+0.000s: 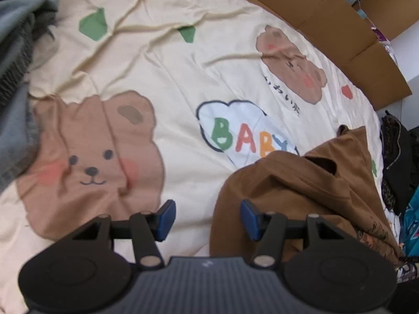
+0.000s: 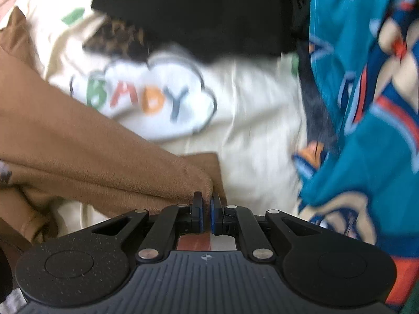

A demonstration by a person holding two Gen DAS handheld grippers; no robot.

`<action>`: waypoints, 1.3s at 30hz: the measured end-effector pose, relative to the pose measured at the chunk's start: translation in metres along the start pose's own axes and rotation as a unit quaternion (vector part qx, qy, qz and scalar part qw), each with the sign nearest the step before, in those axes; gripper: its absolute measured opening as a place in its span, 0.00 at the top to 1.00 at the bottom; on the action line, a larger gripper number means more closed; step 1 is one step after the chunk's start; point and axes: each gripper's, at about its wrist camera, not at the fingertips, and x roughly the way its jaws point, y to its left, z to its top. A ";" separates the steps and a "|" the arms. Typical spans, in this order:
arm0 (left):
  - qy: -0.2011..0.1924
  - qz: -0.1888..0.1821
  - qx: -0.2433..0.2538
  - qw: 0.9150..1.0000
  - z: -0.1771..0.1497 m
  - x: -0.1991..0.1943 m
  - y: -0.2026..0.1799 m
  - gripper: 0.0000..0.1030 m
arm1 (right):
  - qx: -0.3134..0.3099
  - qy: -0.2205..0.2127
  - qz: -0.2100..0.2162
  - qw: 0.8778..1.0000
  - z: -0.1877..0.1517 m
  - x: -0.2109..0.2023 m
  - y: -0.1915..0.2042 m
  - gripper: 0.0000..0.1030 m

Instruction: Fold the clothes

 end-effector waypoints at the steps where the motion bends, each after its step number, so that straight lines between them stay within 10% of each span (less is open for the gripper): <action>1: 0.003 -0.001 0.001 1.000 -0.001 0.004 -0.001 0.46 | 0.010 0.014 0.010 1.000 -0.003 0.003 0.000 0.95; 7: 0.013 -0.003 -0.002 1.000 -0.005 0.018 -0.003 0.50 | 0.022 0.007 0.027 0.999 0.003 -0.013 0.000 0.63; 22: 0.029 -0.044 -0.023 0.998 -0.008 0.030 -0.007 0.91 | -0.037 -0.081 0.077 0.993 0.085 -0.045 0.044 0.63; 39: -0.024 -0.009 -0.009 1.000 0.004 0.001 -0.011 0.97 | -0.071 -0.185 0.238 0.951 0.230 -0.035 0.174 0.62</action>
